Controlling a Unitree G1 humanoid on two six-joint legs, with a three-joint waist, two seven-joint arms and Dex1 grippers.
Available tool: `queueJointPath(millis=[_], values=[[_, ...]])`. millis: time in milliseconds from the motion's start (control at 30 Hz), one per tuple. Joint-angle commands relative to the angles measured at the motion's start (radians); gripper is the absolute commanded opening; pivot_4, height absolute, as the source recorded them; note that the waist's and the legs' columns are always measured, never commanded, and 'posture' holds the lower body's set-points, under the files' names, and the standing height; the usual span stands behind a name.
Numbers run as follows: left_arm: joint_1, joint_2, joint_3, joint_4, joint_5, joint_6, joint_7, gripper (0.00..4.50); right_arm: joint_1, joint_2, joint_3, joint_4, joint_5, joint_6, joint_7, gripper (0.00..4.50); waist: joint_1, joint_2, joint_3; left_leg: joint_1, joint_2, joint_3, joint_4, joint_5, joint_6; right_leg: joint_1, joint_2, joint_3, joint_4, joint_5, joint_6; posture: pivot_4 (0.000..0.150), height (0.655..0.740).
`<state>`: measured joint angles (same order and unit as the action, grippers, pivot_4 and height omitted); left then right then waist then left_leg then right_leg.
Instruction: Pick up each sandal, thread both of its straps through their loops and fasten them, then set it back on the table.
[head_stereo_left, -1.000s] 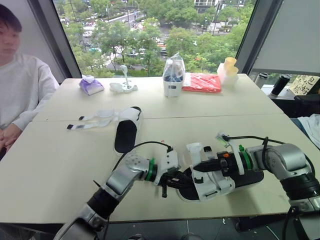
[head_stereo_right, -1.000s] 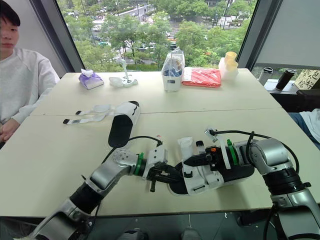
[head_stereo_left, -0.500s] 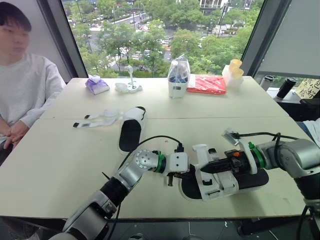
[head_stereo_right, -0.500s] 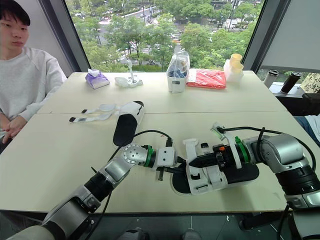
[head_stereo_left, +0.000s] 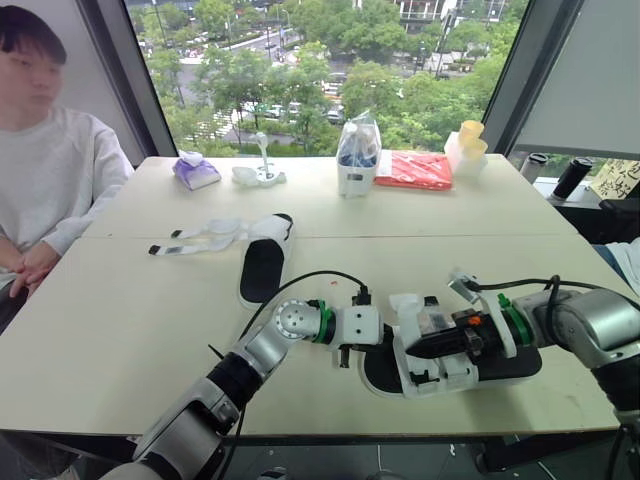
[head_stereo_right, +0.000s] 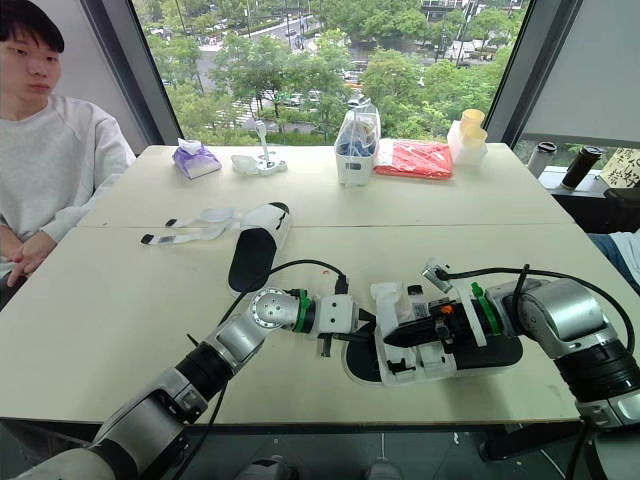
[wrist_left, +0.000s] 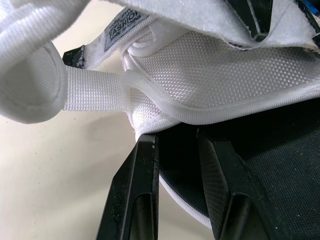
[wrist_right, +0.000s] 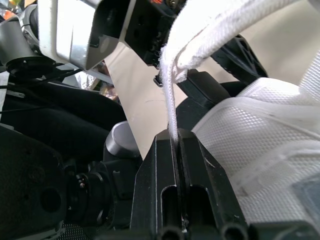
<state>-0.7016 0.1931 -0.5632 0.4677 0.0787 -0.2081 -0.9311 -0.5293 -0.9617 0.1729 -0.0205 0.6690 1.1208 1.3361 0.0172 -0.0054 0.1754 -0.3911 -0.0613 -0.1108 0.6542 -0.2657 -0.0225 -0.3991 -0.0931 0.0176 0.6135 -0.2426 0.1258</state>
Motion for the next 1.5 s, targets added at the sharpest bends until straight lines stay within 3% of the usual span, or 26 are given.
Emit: queueJointPath(millis=[33,300,667,1067,1433,1500], values=[[0.029,0.016,-0.012,0.060,0.070,0.038,0.020,1.21,-0.039,-0.028,0.012,0.018,0.001,0.010,0.048,0.00,0.000,0.000,0.000,0.000,0.000,0.000,0.000,0.000,0.000,0.000,0.000,0.000,0.000,0.000,0.000,0.150,0.7400],[0.044,0.017,-0.011,0.047,0.075,0.046,0.025,1.21,-0.101,-0.034,0.028,0.078,0.013,0.051,0.105,0.00,-0.002,0.000,0.000,0.000,0.000,0.000,0.000,0.000,0.000,0.000,0.000,0.000,0.000,0.000,0.000,0.150,0.7400],[0.056,0.017,-0.008,0.033,0.079,0.055,0.033,1.21,-0.010,-0.052,0.071,-0.001,-0.016,0.016,0.110,0.00,-0.002,0.000,0.000,0.000,0.000,0.000,0.000,0.000,0.000,0.000,0.000,0.000,0.000,0.000,0.000,0.150,0.7400],[0.059,0.013,-0.003,0.034,0.092,0.039,0.063,1.21,0.028,-0.078,0.143,0.012,-0.213,-0.222,0.092,0.00,0.000,-0.003,-0.002,0.001,-0.001,-0.001,0.000,0.000,0.000,0.001,-0.001,-0.001,0.000,0.000,0.001,0.150,0.7400],[0.063,0.014,0.004,0.033,0.085,0.043,0.068,1.21,0.156,-0.084,0.003,-0.163,-0.083,-0.169,0.091,0.00,0.010,-0.003,-0.002,0.001,-0.001,-0.001,0.000,0.000,0.000,0.002,-0.001,-0.001,0.000,0.000,0.001,0.150,0.7400],[0.061,0.013,0.004,0.038,0.085,0.039,0.068,1.11,0.180,-0.067,-0.022,-0.176,-0.077,-0.169,0.054,0.55,0.014,-0.003,-0.003,0.001,-0.001,-0.001,0.000,0.000,0.000,0.001,-0.001,-0.001,0.000,0.000,0.001,0.150,0.7400]])
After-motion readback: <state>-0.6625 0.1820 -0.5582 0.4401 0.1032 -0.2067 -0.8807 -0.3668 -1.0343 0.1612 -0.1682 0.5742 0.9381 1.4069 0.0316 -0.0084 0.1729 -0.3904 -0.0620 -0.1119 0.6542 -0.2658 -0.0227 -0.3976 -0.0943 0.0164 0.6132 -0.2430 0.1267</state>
